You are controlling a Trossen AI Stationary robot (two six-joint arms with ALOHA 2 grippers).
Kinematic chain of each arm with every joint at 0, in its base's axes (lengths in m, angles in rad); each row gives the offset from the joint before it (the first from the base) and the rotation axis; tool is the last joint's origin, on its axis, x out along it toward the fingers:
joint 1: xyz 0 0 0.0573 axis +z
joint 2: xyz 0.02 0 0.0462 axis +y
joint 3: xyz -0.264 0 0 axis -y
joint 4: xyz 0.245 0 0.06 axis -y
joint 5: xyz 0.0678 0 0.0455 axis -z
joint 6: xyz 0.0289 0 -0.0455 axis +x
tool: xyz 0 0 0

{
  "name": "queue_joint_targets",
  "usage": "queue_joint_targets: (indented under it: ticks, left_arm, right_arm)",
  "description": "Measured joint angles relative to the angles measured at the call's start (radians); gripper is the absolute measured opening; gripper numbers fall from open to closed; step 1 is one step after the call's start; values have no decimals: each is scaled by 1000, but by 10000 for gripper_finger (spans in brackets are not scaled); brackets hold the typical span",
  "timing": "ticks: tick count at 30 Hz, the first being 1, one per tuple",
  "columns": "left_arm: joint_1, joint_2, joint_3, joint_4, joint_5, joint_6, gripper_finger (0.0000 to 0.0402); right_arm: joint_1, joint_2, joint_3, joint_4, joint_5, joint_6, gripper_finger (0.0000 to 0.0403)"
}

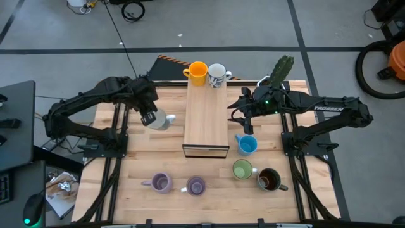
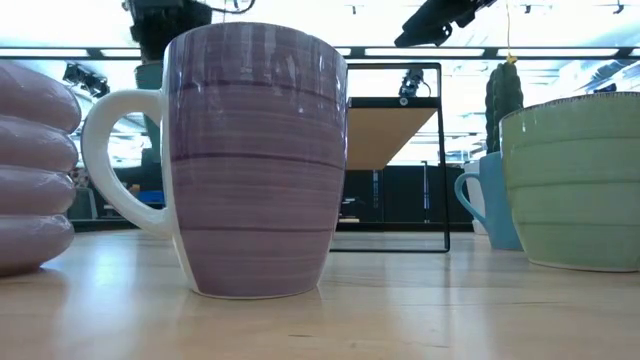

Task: Place coffee mugs
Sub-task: Put the left light blue mug on the shelf aligned with the blue mug

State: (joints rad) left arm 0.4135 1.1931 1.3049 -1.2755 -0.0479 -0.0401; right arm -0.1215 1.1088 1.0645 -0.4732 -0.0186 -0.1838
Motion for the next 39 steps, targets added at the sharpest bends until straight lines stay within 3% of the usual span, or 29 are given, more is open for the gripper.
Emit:
queue_joint_targets:
  ticks: [8, 13, 23, 30, 39]
  left_arm:
    - [0, 101, 217, -16, 80, 47, 21]
    - [-17, 229, 411, -106, 85, 94, 21]
    - [-32, 505, 711, -106, 117, 184, 21]
    - [-41, 639, 765, -81, 139, 249, 21]
    - [-41, 672, 776, -30, 156, 262, 21]
  right_arm:
    - [0, -33, 1, -35, 57, 6, 244]
    - [0, -84, 1, -84, 78, 35, 244]
    - [0, -111, 1, -155, 73, 89, 244]
    - [4, -110, -46, -100, 70, 95, 244]
    - [4, -110, -177, 127, 63, 84, 244]
